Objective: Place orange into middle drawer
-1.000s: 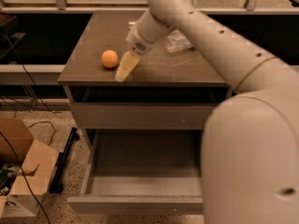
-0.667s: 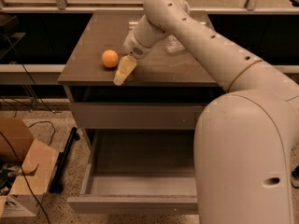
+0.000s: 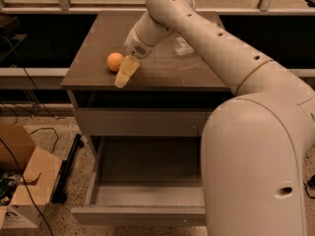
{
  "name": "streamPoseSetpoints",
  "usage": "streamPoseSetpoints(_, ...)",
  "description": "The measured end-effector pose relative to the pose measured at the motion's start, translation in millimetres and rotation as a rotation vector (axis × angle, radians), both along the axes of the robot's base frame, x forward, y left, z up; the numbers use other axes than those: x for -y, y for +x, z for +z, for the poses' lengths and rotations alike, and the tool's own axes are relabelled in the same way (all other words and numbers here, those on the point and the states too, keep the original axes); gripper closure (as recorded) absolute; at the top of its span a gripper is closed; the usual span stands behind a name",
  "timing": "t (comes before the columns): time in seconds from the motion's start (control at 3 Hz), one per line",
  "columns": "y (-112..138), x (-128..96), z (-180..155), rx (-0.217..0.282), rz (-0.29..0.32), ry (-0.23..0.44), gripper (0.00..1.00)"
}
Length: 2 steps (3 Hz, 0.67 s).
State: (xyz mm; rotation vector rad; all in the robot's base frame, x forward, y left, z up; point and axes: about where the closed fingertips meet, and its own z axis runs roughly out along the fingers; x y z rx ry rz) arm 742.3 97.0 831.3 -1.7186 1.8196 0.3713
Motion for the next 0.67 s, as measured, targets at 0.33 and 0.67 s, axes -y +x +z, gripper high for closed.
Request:
streamPoseSetpoints(0.33, -3.8, -8.7, 6.8, 0.007, 0.021, 0.018, 0.0)
streamPoseSetpoints(0.67, -2.4, -19.0, 8.4, 0.006, 0.04, 0.027, 0.0)
